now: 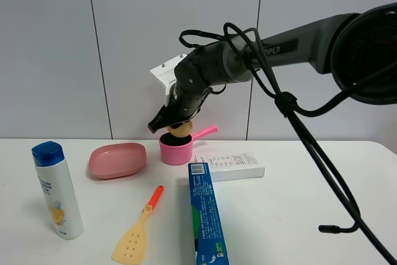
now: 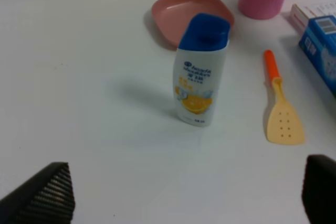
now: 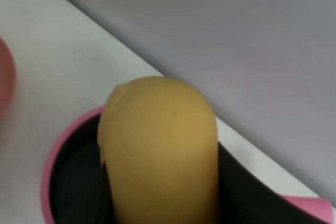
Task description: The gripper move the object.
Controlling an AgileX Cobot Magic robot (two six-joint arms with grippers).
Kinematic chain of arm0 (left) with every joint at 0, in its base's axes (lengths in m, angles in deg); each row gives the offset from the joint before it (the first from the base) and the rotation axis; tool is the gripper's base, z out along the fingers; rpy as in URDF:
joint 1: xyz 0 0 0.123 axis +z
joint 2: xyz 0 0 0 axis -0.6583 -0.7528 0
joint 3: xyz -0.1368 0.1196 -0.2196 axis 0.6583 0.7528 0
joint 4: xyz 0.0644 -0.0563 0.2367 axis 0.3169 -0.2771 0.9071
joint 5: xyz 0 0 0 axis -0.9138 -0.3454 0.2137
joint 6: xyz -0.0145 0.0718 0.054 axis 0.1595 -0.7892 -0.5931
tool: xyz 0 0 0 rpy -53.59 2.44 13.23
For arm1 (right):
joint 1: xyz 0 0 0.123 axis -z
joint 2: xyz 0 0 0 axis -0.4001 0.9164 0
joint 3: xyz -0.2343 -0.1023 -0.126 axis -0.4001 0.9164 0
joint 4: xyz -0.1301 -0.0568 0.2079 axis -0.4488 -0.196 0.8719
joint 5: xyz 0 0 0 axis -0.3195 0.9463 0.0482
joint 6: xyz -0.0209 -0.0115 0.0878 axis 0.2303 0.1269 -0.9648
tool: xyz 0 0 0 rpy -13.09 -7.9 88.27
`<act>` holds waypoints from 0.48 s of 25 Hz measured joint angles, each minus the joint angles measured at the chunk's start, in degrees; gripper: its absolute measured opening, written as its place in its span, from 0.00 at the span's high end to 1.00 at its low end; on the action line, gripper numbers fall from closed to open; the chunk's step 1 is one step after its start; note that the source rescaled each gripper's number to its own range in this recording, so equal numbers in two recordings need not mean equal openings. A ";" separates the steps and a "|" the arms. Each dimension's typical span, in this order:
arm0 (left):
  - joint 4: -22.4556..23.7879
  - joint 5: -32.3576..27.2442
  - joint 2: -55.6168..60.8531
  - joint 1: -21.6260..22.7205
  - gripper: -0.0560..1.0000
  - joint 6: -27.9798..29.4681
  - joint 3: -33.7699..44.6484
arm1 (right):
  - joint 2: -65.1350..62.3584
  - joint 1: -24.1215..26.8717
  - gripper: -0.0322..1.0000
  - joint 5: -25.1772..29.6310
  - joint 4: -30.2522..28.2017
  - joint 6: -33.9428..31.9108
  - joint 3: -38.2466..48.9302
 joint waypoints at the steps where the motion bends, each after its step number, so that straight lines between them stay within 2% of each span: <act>1: 0.00 0.00 0.00 0.00 0.00 0.00 0.00 | 0.00 0.00 0.97 -0.30 0.00 -0.07 0.00; 7: 0.00 0.00 0.00 0.00 0.00 0.00 0.00 | 0.00 0.00 0.96 -1.63 -0.42 -0.20 0.00; 9: 0.00 0.00 0.00 0.00 0.00 0.00 0.00 | 0.00 0.00 0.86 -1.46 -0.42 -0.20 0.00; 12: 0.00 0.00 0.00 0.00 0.00 0.00 0.00 | 0.00 0.00 0.66 -1.46 -0.42 -0.20 0.00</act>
